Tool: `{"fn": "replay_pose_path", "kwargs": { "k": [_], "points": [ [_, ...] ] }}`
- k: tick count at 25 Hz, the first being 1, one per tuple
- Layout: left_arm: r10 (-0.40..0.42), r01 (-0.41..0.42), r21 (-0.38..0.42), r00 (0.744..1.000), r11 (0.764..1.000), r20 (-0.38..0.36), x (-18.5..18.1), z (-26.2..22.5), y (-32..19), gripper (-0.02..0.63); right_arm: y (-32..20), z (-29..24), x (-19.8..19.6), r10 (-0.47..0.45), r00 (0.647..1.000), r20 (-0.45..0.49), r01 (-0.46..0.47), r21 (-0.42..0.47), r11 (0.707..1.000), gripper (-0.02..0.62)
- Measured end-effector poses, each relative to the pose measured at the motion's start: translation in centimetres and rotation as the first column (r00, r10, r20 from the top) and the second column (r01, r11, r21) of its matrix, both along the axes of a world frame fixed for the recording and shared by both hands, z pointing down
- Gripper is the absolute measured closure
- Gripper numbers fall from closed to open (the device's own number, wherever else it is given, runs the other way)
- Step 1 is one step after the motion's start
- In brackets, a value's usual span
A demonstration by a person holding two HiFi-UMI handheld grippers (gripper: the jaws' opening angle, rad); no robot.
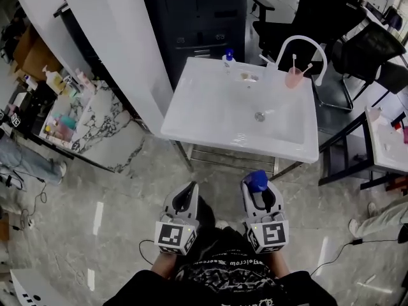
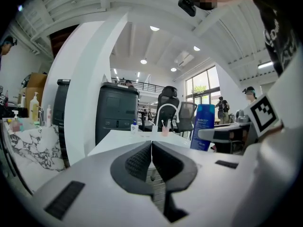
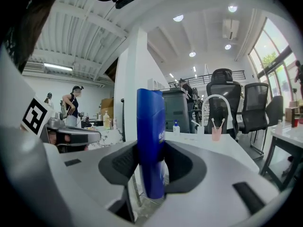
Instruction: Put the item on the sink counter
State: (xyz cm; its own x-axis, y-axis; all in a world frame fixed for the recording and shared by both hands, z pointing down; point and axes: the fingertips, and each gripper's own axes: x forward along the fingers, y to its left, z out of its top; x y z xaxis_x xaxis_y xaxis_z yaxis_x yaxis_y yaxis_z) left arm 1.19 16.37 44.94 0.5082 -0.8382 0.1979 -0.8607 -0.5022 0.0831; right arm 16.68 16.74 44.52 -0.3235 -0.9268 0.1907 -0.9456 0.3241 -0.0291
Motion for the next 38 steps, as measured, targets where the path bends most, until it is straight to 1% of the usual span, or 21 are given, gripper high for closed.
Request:
{"fn": "replay_pose_path", "kwargs": {
  "k": [5,7,14,18,24,28,33,38],
  "points": [
    [0.008,-0.008,0.013,1.000,1.000,0.007,-0.6,0.4,-4.3,0.598,-3.8,0.5,1.1,0.100,0.995,-0.014,-0.100,-0.022,0.995,0.437],
    [0.026,-0.026,0.003,1.000,1.000,-0.008,-1.1,0.6,-6.4,0.598,-5.4,0.8,1.0,0.120,0.993,-0.015,-0.121,-0.026,0.992,0.437],
    [0.089,-0.090,-0.024,0.994,0.996,-0.061,-3.5,0.9,-15.7,0.598,-12.3,0.9,-1.5,0.174,0.984,-0.028,-0.174,-0.034,0.984,0.437],
    [0.137,-0.140,-0.018,0.986,0.990,-0.095,-4.6,0.1,-20.6,0.598,-15.9,0.2,-3.2,0.209,0.976,-0.055,-0.211,-0.033,0.977,0.437],
    [0.187,-0.191,-0.022,0.976,0.981,-0.108,-6.8,0.1,-25.5,0.598,-20.0,-0.6,-7.1,0.217,0.973,-0.082,-0.220,-0.024,0.975,0.437],
    [0.213,-0.217,-0.021,0.970,0.976,-0.114,-7.9,0.2,-28.0,0.598,-22.2,-0.4,-8.8,0.237,0.970,-0.061,-0.238,-0.014,0.971,0.437],
    [0.207,-0.213,-0.040,0.971,0.976,-0.117,-9.1,0.8,-29.7,0.598,-24.6,-0.6,-9.8,0.237,0.970,-0.061,-0.238,-0.013,0.971,0.437],
    [0.186,-0.193,-0.053,0.975,0.980,-0.121,-9.2,1.1,-31.4,0.598,-27.7,-1.0,-10.3,0.192,0.979,-0.071,-0.191,0.020,0.981,0.437]
  ]
}}
